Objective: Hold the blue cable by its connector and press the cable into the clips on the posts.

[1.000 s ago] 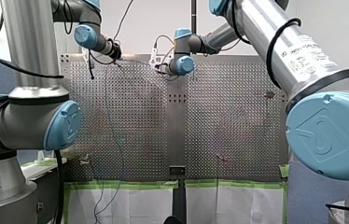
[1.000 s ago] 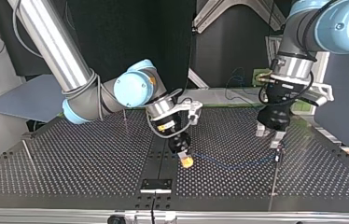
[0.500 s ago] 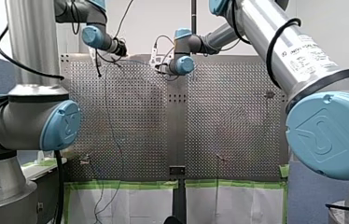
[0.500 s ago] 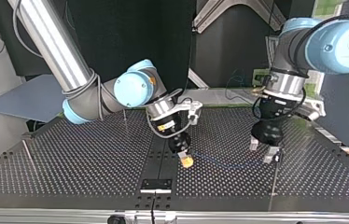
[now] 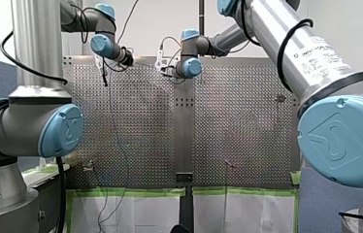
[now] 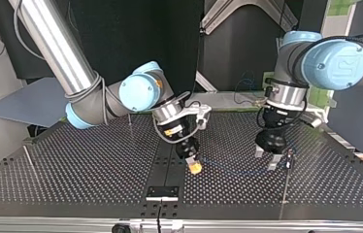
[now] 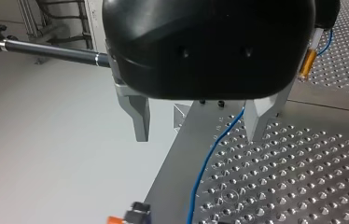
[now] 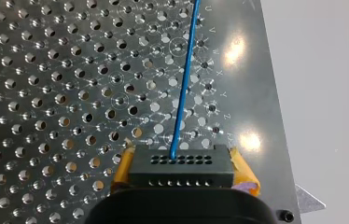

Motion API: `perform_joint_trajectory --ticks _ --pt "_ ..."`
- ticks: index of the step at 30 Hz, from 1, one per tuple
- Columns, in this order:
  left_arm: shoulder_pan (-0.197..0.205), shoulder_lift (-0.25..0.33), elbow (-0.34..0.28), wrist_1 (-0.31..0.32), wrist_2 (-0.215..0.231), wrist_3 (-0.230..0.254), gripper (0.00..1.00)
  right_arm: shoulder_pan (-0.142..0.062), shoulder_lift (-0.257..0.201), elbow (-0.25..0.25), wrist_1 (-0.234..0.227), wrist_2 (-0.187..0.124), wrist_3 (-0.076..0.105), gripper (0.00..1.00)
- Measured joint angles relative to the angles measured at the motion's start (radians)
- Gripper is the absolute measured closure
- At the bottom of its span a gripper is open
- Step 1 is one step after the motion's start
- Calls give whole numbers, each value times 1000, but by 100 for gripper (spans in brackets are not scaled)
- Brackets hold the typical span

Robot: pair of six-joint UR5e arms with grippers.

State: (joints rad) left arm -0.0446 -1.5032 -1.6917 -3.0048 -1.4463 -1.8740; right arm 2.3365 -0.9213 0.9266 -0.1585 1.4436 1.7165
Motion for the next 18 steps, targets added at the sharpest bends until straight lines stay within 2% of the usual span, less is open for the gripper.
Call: perform_joint_trajectory --ticks 4,11,18 --pt "-14 -32 23 1 -16 4 0 1 0 0 0 0 0 100" --pt "-41 -89 78 -21 -68 22 0 2 0 0 0 0 0 100" --pt "-50 -112 129 -21 -131 56 0 3 1 0 0 0 0 100"
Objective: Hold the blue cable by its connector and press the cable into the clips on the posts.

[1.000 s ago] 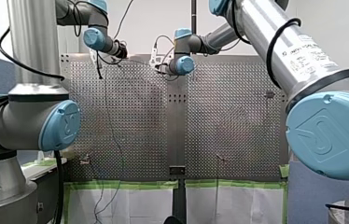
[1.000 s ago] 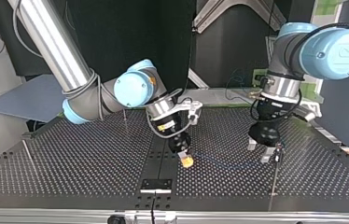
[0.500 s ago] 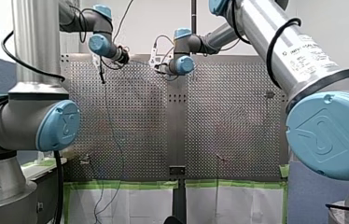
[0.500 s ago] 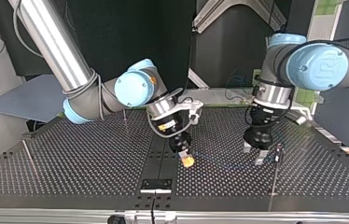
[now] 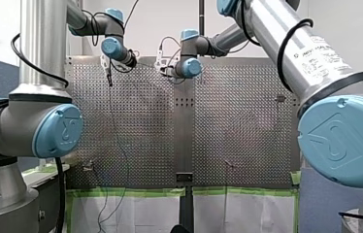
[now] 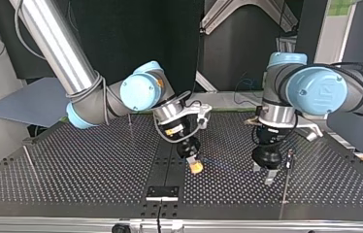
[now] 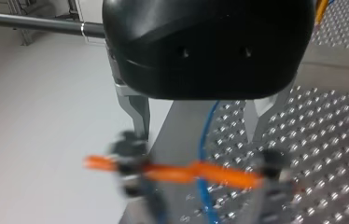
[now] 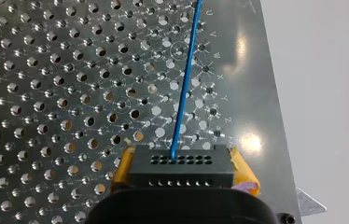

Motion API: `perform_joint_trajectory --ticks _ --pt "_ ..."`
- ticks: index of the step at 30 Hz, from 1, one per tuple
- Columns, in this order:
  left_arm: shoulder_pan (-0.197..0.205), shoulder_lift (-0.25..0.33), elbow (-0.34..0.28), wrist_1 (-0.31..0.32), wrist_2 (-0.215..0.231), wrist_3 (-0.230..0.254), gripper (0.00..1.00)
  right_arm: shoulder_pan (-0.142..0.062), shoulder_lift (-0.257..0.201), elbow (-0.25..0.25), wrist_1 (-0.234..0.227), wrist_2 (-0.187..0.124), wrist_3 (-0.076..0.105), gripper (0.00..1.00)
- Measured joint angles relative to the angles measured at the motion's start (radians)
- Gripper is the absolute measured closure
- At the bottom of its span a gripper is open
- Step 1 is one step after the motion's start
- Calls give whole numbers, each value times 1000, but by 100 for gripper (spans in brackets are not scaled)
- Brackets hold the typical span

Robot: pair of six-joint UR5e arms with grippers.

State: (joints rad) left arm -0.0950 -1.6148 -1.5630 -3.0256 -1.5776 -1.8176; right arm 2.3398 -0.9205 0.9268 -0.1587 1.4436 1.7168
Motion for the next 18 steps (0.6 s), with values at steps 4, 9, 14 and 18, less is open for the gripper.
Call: perform_joint_trajectory --ticks 4,9,14,18 --pt "-3 -2 7 2 -35 24 0 0 0 0 0 0 0 100" --pt "-4 -2 8 3 -73 36 0 0 -1 0 1 0 0 100" --pt "-8 -10 8 14 -72 46 0 0 -1 0 3 0 0 100" --pt "-14 -22 9 19 -59 49 0 0 -1 0 5 0 0 100"
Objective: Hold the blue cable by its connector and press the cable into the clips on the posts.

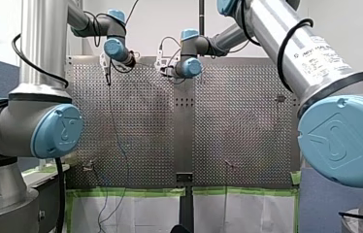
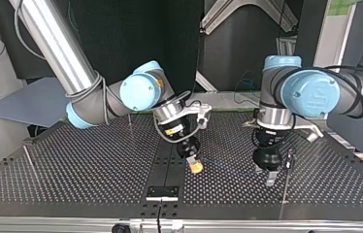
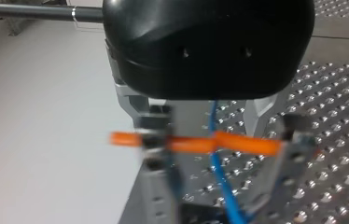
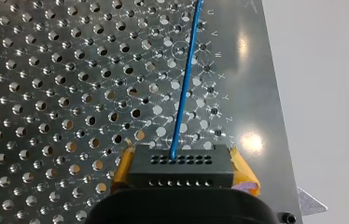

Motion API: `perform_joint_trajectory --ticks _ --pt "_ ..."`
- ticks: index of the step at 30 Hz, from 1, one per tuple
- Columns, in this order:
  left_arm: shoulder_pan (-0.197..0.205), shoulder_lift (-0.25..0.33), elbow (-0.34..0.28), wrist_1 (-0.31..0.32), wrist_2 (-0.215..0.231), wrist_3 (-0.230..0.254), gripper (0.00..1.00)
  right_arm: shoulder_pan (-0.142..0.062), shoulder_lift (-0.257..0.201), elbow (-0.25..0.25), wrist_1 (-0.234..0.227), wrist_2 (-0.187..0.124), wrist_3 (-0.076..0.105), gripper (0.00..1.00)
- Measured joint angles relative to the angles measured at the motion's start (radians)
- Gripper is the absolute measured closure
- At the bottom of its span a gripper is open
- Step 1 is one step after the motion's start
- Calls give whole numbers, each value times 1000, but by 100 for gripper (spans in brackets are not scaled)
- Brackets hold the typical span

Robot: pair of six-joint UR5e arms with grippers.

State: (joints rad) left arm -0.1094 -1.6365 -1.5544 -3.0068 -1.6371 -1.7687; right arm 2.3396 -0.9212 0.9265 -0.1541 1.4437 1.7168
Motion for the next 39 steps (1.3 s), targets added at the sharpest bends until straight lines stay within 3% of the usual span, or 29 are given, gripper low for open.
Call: perform_joint_trajectory --ticks 17,18,19,20,21,22,24,25,26,27,28,29,39 --pt "-15 -14 1 -4 -15 23 0 1 0 0 8 -1 -2 100" --pt "-15 -14 1 -5 -17 24 10 2 0 0 8 -1 -2 100" --pt "-15 -14 1 -6 -19 24 10 2 0 0 8 -2 -2 100" --pt "-15 -14 1 -8 -23 25 17 2 0 1 8 -1 -2 100" --pt "-15 -14 1 -9 -27 25 31 2 0 0 9 -2 -3 100" --pt "-15 -14 1 -9 -29 26 31 2 0 0 9 -2 -3 100" --pt "-16 -14 1 -11 -33 26 59 1 0 0 9 -2 -4 100" --pt "-16 -14 1 -12 -34 26 59 2 0 1 9 -2 -4 100" --pt "-16 -14 1 -15 -36 26 78 2 0 0 10 -2 -4 100" --pt "-16 -14 1 -17 -37 25 89 2 0 0 10 -2 -4 100" --pt "-17 -14 1 -18 -39 25 89 2 0 0 10 -1 -4 100" --pt "-17 -14 1 -20 -42 24 100 2 0 0 10 -1 -4 100" --pt "-18 -14 0 -33 -54 23 100 2 0 1 11 -2 -5 100"
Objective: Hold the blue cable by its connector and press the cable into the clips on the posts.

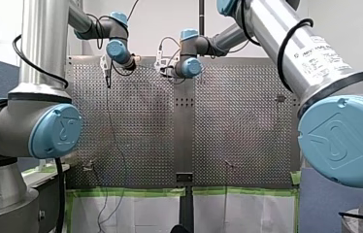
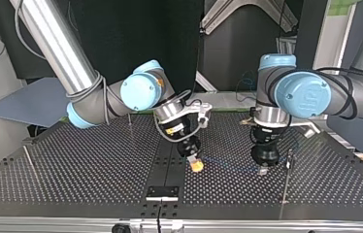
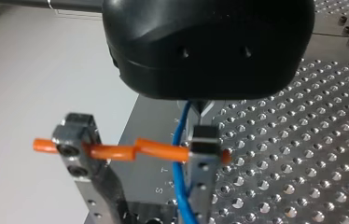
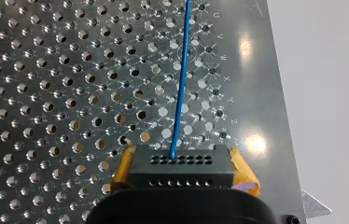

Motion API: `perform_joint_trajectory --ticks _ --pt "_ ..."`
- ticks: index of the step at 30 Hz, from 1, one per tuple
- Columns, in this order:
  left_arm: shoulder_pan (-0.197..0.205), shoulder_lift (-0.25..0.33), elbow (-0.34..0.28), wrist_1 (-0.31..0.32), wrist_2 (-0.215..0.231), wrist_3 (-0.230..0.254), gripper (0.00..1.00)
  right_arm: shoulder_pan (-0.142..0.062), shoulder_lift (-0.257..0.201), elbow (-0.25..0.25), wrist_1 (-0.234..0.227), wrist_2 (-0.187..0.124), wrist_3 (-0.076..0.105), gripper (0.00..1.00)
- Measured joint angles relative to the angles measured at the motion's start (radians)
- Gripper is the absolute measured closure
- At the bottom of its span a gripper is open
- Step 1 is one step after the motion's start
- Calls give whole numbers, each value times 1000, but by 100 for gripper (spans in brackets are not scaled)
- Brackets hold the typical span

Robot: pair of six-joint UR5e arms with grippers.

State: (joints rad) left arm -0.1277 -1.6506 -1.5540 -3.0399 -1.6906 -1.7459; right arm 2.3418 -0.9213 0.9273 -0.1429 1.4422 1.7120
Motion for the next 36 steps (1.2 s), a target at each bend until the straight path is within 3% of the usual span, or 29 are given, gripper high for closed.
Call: perform_joint_trajectory --ticks 18,30,36 --pt "-8 -1 -7 -4 -3 -16 100 1 0 9 9 0 0 100" --pt "-23 -3 -51 22 -9 -27 100 -6 1 80 3 18 3 100" --pt "-47 -28 -63 23 -24 -27 100 -6 2 127 -28 30 3 100"
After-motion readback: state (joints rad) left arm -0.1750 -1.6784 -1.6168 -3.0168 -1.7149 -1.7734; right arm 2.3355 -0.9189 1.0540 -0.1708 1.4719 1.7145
